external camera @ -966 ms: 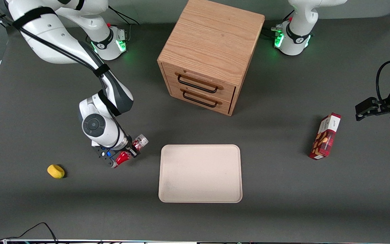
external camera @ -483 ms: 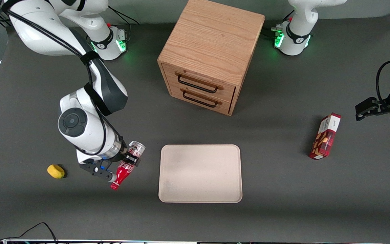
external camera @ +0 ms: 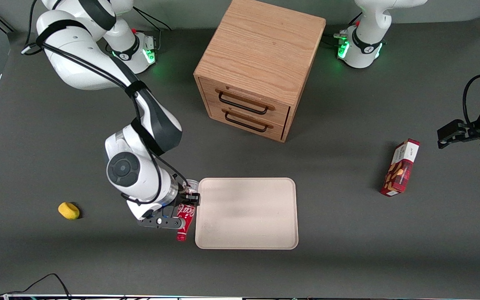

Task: Place coke bottle on tray
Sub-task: 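Lift the bottle and carry it over the cream tray, then lower the bottle onto the tray near its rim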

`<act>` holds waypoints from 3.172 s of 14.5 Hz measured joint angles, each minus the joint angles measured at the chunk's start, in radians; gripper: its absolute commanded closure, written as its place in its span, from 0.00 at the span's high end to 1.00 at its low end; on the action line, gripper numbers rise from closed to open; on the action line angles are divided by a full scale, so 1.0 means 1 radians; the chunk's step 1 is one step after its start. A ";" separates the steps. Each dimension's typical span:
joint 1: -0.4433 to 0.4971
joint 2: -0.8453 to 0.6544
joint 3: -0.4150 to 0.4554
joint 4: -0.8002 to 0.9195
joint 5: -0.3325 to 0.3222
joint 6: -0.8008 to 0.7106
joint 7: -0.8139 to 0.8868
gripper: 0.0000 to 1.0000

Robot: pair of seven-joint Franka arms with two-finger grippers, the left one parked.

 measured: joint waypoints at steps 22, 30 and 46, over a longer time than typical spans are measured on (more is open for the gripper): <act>0.096 0.259 -0.084 0.075 0.026 0.138 -0.136 1.00; 0.113 0.269 -0.097 0.075 0.013 0.184 -0.141 1.00; 0.114 0.271 -0.098 0.087 0.013 0.201 -0.142 1.00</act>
